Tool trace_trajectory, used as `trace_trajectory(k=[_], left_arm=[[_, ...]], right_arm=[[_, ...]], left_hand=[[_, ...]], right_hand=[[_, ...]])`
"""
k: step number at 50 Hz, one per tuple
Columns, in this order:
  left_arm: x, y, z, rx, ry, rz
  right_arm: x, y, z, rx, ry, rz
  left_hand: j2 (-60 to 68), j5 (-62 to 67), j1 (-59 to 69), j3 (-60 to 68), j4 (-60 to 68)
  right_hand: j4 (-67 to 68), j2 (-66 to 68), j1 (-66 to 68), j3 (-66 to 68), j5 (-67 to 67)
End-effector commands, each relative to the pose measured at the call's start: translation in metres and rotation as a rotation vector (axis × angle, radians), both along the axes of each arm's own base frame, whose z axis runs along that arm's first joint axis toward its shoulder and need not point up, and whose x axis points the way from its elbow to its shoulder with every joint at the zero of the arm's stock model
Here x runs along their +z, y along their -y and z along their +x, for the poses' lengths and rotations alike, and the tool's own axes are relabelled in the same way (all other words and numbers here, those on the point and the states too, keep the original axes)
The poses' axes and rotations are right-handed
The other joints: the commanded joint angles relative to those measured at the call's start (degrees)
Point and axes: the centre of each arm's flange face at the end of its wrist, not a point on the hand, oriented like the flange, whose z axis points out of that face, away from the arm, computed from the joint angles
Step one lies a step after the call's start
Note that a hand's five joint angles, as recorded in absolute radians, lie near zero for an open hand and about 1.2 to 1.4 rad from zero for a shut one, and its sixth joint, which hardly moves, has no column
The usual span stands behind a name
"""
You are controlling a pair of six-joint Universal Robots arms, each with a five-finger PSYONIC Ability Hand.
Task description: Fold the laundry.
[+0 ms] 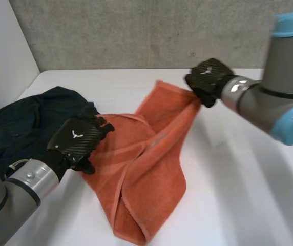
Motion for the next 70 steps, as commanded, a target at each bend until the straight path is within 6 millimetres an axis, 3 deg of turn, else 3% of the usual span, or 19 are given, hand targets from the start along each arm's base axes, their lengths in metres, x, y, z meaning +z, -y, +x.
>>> trace_trajectory(k=[1,10,19,23,28,30,31,34,36,43,50,54,58,61,63,70], left_arm=[[-0.012,-0.005,-0.013,-0.135,-0.002,0.022],[-0.025,-0.018,-0.026,-0.355,0.084,-0.043],[-0.037,-0.02,-0.028,-0.404,0.174,-0.064],[-0.042,-0.018,-0.028,-0.408,0.204,-0.072],[-0.042,-0.011,-0.03,-0.408,0.214,-0.071],[-0.042,-0.011,-0.03,-0.408,0.215,-0.065],[-0.041,-0.011,-0.03,-0.409,0.215,-0.056],[-0.04,-0.012,-0.03,-0.407,0.215,-0.052],[-0.039,-0.013,-0.029,-0.405,0.217,-0.05],[-0.035,-0.008,-0.024,-0.328,0.247,-0.064],[-0.031,-0.001,-0.015,-0.221,0.282,-0.07],[-0.032,-0.004,-0.012,-0.194,0.292,-0.064],[-0.035,-0.008,-0.01,-0.194,0.295,-0.051],[-0.035,-0.007,-0.009,-0.189,0.295,-0.051],[-0.035,-0.005,-0.008,-0.18,0.295,-0.052],[-0.03,0.01,-0.002,-0.131,0.272,-0.056]], right_arm=[[-0.016,-0.001,-0.052,-0.105,-0.059,0.045],[-0.034,0.002,-0.086,-0.178,-0.115,0.069],[-0.04,0.002,-0.088,-0.179,-0.12,0.075],[-0.04,0.003,-0.09,-0.181,-0.118,0.078],[-0.047,-0.003,-0.088,-0.152,-0.114,0.108],[-0.051,-0.006,-0.087,-0.142,-0.111,0.128],[-0.053,-0.008,-0.087,-0.138,-0.103,0.143],[-0.052,-0.013,-0.083,-0.13,-0.084,0.158],[-0.047,-0.022,-0.069,-0.109,-0.029,0.182],[-0.027,-0.048,-0.021,-0.024,0.143,0.266],[-0.057,-0.075,0.037,0.137,0.086,0.38],[-0.076,-0.078,0.054,0.175,0.034,0.392],[-0.096,-0.068,0.057,0.128,-0.028,0.375],[-0.102,-0.062,0.055,0.078,-0.065,0.343],[-0.107,-0.058,0.053,0.037,-0.103,0.317],[-0.11,-0.053,0.048,-0.006,-0.11,0.283]], left_hand=[[0.13,0.78,-0.64,0.04,0.35],[0.8,1.46,0.03,0.71,1.02],[2.65,3.3,1.87,2.55,2.87],[7.86,8.51,7.09,7.76,8.08],[32.01,32.66,31.24,31.91,32.23],[39.29,39.95,38.52,39.2,39.51],[44.15,44.81,43.38,44.06,44.37],[49.57,50.22,48.79,49.47,49.79],[52.95,53.6,52.17,52.85,53.17],[54.12,54.77,53.35,54.03,54.34],[58.84,59.49,58.06,58.74,59.06],[60.35,61.0,59.58,60.25,60.57],[59.01,59.67,58.24,58.92,59.23],[44.27,44.93,43.5,44.18,44.49],[22.3,22.95,21.53,22.21,22.52],[11.74,12.39,10.97,11.65,11.96]], right_hand=[[11.93,12.73,24.18,12.54,13.16],[11.93,12.73,24.18,12.54,13.16],[11.93,12.73,24.18,12.54,13.16],[11.93,12.73,24.18,12.54,13.16],[11.93,12.73,24.18,12.54,13.16],[-9.11,-8.31,3.14,-8.5,-7.88],[-26.69,-25.89,-14.44,-26.08,-25.46],[-41.8,-40.99,-29.55,-41.19,-40.57],[-49.39,-48.59,-37.14,-48.78,-48.16],[-50.42,-49.61,-38.16,-49.8,-49.18],[-49.92,-49.11,-37.66,-49.3,-48.68],[-48.58,-47.77,-36.32,-47.96,-47.34],[-40.36,-39.56,-28.11,-39.75,-39.13],[-34.79,-33.98,-22.53,-34.17,-33.55],[-29.08,-28.27,-16.82,-28.46,-27.84],[-22.51,-21.7,-10.25,-21.89,-21.27]])
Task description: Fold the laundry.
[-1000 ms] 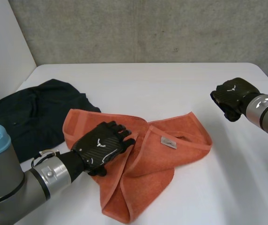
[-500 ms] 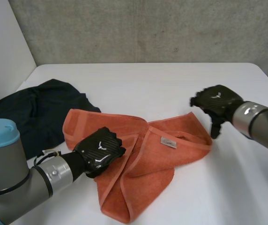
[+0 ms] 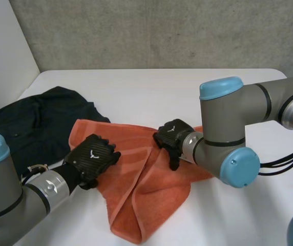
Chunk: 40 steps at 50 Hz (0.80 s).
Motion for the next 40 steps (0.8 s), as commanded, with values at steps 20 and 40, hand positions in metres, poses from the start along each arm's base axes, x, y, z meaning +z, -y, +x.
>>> trace_trajectory(k=[20,40], left_arm=[[0.018,0.014,-0.027,-0.178,-0.162,0.013],[-0.002,0.016,-0.041,-0.371,-0.077,0.012]], right_arm=[[0.047,-0.016,-0.044,-0.051,0.076,-0.092],[0.063,-0.036,-0.129,-0.156,-0.007,-0.113]], left_hand=[[-19.58,-19.91,-17.99,-20.25,-19.9],[-4.11,-4.44,-2.52,-4.77,-4.43]], right_hand=[[43.99,43.8,49.04,43.84,45.42],[43.99,43.8,49.04,43.84,45.42]])
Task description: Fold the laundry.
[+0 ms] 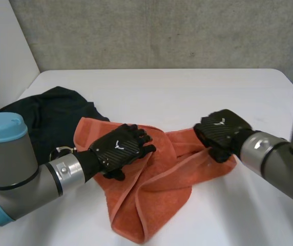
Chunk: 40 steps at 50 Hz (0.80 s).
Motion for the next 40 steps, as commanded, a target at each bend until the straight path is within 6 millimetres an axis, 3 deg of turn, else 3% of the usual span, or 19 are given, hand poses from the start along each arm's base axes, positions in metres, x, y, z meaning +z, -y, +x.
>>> trace_trajectory(k=[1,6,13,16,17,18,24,29,30,31,34,37,40], left_arm=[[-0.009,-0.001,0.0,-0.035,0.088,-0.043],[-0.02,-0.006,0.002,-0.071,0.158,-0.036],[-0.031,-0.016,0.002,-0.132,0.238,-0.058],[-0.033,-0.016,0.001,-0.139,0.249,-0.075],[-0.031,-0.012,0.0,-0.122,0.252,-0.084],[-0.03,-0.009,0.0,-0.11,0.256,-0.088],[-0.016,0.004,0.001,-0.006,0.282,-0.137],[0.019,0.008,0.005,0.113,0.224,-0.142],[0.029,0.008,0.006,0.144,0.199,-0.139],[0.047,0.009,0.009,0.195,0.147,-0.132],[0.076,0.009,0.014,0.274,0.048,-0.121],[0.119,0.014,0.029,0.446,-0.142,-0.134],[0.14,0.02,0.049,0.6,-0.27,-0.137]], right_arm=[[-0.006,-0.003,-0.032,-0.053,-0.09,-0.011],[-0.018,-0.004,-0.048,-0.077,-0.153,0.008],[-0.025,-0.003,-0.055,-0.082,-0.194,0.013],[-0.025,0.0,-0.059,-0.094,-0.199,0.015],[-0.025,0.001,-0.061,-0.098,-0.201,0.013],[-0.025,0.002,-0.061,-0.099,-0.202,0.011],[-0.017,0.012,-0.063,-0.114,-0.198,-0.029],[0.016,0.028,-0.061,-0.141,-0.176,-0.14],[0.036,0.031,-0.061,-0.149,-0.159,-0.205],[0.048,0.031,-0.061,-0.153,-0.149,-0.238],[0.088,0.032,-0.062,-0.165,-0.119,-0.345],[0.112,0.035,-0.065,-0.183,-0.11,-0.391],[0.12,0.037,-0.071,-0.2,-0.118,-0.391]], left_hand=[[9.35,9.34,9.11,9.55,9.56],[9.52,9.51,9.27,9.72,9.73],[13.03,13.03,12.79,13.24,13.24],[32.83,32.82,32.59,33.03,33.04],[48.22,48.21,47.98,48.42,48.43],[54.7,54.69,54.46,54.91,54.91],[56.59,56.59,56.35,56.8,56.8],[56.59,56.59,56.35,56.8,56.8],[56.59,56.59,56.35,56.8,56.8],[56.59,56.59,56.35,56.8,56.8],[56.59,56.59,56.35,56.8,56.8],[56.59,56.59,56.35,56.8,56.8],[56.59,56.59,56.35,56.8,56.8]], right_hand=[[11.97,12.7,23.82,12.5,13.19],[11.97,12.7,23.82,12.5,13.19],[11.97,12.7,23.82,12.5,13.19],[11.97,12.7,23.82,12.5,13.19],[11.97,12.7,23.82,12.5,13.19],[11.97,12.7,23.82,12.5,13.19],[11.97,12.7,23.82,12.5,13.19],[11.97,12.7,23.82,12.5,13.19],[11.97,12.7,23.82,12.5,13.19],[11.97,12.7,23.82,12.5,13.19],[11.97,12.7,23.82,12.5,13.19],[11.97,12.7,23.82,12.5,13.19],[11.97,12.7,23.82,12.5,13.19]])
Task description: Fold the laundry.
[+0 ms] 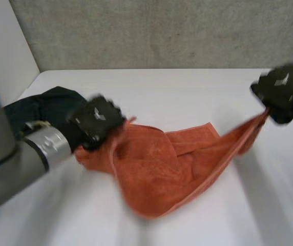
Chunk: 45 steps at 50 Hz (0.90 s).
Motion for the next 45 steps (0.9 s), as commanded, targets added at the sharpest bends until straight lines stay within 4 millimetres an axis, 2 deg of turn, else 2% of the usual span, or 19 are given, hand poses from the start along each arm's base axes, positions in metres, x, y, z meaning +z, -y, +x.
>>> trace_trajectory(k=[1,4,5,12,17,21,25,27,28,33,36,42,45], left_arm=[[0.063,0.009,0.038,0.305,-0.333,-0.064],[0.061,0.011,0.049,0.388,-0.368,-0.05],[0.058,0.011,0.049,0.393,-0.362,-0.041],[-0.003,0.014,0.048,0.425,-0.224,0.122],[-0.048,0.031,0.046,0.452,-0.102,0.201],[-0.061,0.045,0.046,0.491,-0.071,0.211],[-0.065,0.053,0.045,0.504,-0.071,0.212],[-0.065,0.055,0.045,0.504,-0.074,0.207],[-0.064,0.056,0.044,0.503,-0.073,0.205],[-0.059,0.06,0.043,0.502,-0.083,0.185],[-0.059,0.061,0.043,0.501,-0.084,0.184],[-0.06,0.062,0.043,0.501,-0.082,0.184],[-0.06,0.062,0.044,0.504,-0.084,0.187]], right_arm=[[0.045,0.003,-0.011,-0.033,0.008,-0.076],[0.037,0.008,-0.016,-0.05,-0.003,-0.017],[0.024,0.015,-0.019,-0.06,-0.014,0.031],[-0.019,0.035,-0.019,-0.058,-0.078,0.164],[-0.06,0.054,-0.018,-0.053,-0.15,0.264],[-0.08,0.069,-0.017,-0.079,-0.138,0.307],[-0.099,0.08,-0.017,-0.111,-0.102,0.365],[-0.103,0.082,-0.017,-0.118,-0.091,0.383],[-0.102,0.082,-0.018,-0.123,-0.087,0.392],[-0.088,0.077,-0.017,-0.113,-0.084,0.407],[-0.076,0.074,-0.017,-0.107,-0.085,0.395],[-0.077,0.071,-0.017,-0.092,-0.076,0.394],[-0.084,0.069,-0.014,-0.064,-0.059,0.4]], left_hand=[[11.79,14.38,16.65,12.0,11.61],[11.79,14.38,16.65,12.0,11.61],[11.79,14.38,16.65,12.0,11.61],[11.79,14.38,16.65,12.0,11.61],[11.79,14.38,16.65,12.0,11.61],[11.79,14.38,16.65,12.0,11.61],[11.79,14.38,16.65,12.0,11.61],[11.79,14.38,16.65,12.0,11.61],[11.79,14.38,16.65,12.0,11.61],[11.79,14.38,16.65,12.0,11.61],[11.79,14.38,16.65,12.0,11.61],[11.79,14.38,16.65,12.0,11.61],[11.79,14.38,16.65,12.0,11.61]], right_hand=[[11.96,12.7,23.82,12.5,13.19],[11.96,12.7,23.82,12.5,13.19],[11.96,12.7,23.82,12.5,13.19],[11.96,12.7,23.82,12.5,13.19],[11.96,12.7,23.82,12.5,13.19],[11.96,12.7,23.82,12.5,13.19],[11.35,12.09,23.21,11.89,12.58],[-10.57,-9.83,1.29,-10.02,-9.33],[-29.01,-28.27,-17.15,-28.47,-27.78],[-42.12,-41.38,-30.26,-41.58,-40.89],[-45.51,-44.77,-33.65,-44.97,-44.28],[-46.52,-45.78,-34.66,-45.98,-45.29],[-46.19,-45.45,-34.33,-45.64,-44.95]])
